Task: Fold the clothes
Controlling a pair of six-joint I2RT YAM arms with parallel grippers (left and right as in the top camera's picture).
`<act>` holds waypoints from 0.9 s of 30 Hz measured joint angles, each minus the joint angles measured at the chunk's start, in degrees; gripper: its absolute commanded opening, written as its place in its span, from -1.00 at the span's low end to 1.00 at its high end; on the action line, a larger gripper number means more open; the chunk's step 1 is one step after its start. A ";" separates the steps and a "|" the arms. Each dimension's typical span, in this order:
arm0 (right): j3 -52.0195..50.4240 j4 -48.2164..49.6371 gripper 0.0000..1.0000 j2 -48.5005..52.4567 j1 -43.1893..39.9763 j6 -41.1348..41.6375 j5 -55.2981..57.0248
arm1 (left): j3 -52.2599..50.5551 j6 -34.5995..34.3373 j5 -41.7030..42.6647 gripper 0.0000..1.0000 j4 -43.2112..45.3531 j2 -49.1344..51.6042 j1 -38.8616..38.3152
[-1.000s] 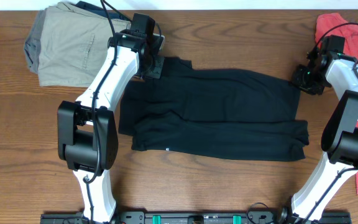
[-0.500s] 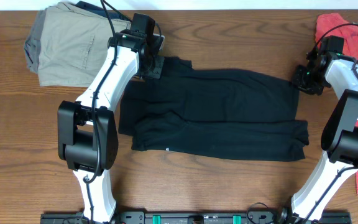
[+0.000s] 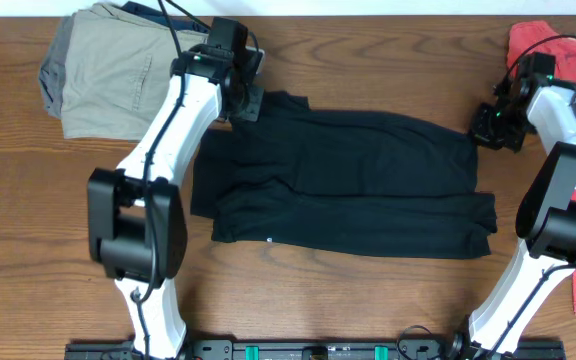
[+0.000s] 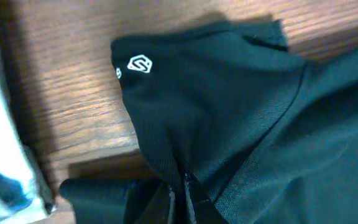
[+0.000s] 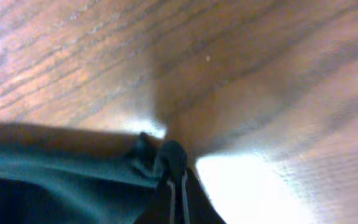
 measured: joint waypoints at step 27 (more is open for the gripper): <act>6.67 -24.11 -0.98 -7.21 -2.03 2.91 0.22 | -3.21 -1.75 0.04 -0.88 -19.69 -10.27 0.00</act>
